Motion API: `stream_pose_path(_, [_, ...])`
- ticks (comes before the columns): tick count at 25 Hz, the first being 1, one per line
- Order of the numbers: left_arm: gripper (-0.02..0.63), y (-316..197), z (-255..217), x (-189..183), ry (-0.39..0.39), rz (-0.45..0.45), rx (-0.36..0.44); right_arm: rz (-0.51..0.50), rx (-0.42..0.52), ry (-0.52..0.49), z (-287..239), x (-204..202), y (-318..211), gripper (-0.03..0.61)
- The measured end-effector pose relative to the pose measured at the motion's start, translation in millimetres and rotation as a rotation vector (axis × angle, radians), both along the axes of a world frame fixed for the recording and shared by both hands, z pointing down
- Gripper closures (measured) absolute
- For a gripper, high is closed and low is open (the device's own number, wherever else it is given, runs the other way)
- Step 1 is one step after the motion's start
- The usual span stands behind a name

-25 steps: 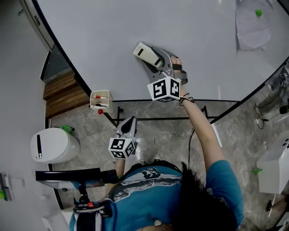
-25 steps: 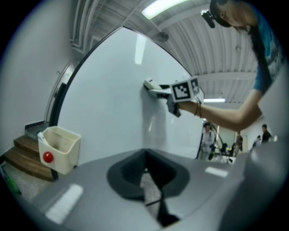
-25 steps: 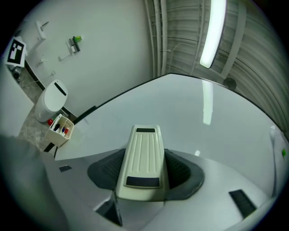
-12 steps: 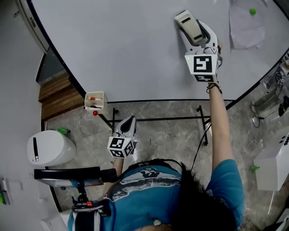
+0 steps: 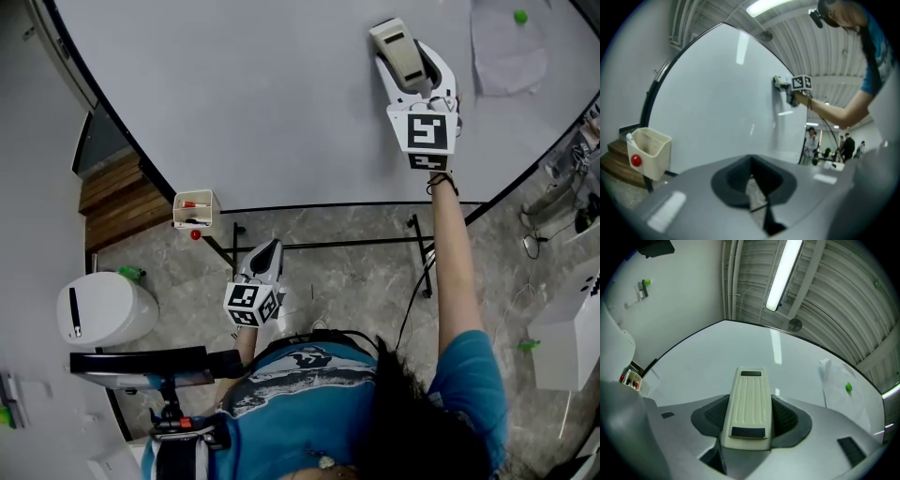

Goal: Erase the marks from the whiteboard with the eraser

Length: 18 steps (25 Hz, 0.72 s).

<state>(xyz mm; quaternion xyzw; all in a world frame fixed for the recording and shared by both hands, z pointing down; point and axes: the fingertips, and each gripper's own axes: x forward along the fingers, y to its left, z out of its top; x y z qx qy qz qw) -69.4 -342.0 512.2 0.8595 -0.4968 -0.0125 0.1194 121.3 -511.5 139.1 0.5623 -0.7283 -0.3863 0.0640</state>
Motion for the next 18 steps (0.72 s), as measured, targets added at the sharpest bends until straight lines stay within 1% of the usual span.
stream_pose_path(5, [0.611, 9.1, -1.5, -2.6, -0.010, 0.013, -0.003, -0.048, -0.092, -0.016, 38.3, -27.1, 16.0, 0.316])
stream_pose_path(9, [0.611, 21.3, -5.2, -9.9, -0.012, 0.020, 0.002, -0.085, -0.194, -0.063, 78.3, -50.5, 33.6, 0.316])
stream_pose_path(12, [0.611, 33.1, -5.6, -19.6, -0.012, 0.023, 0.001, -0.108, -0.267, -0.076, 112.7, -71.4, 52.5, 0.316])
stream_pose_path(18, [0.611, 62.4, 5.5, -40.1, -0.015, 0.051, -0.019, -0.120, -0.420, -0.106, 187.8, -109.2, 99.8, 0.316])
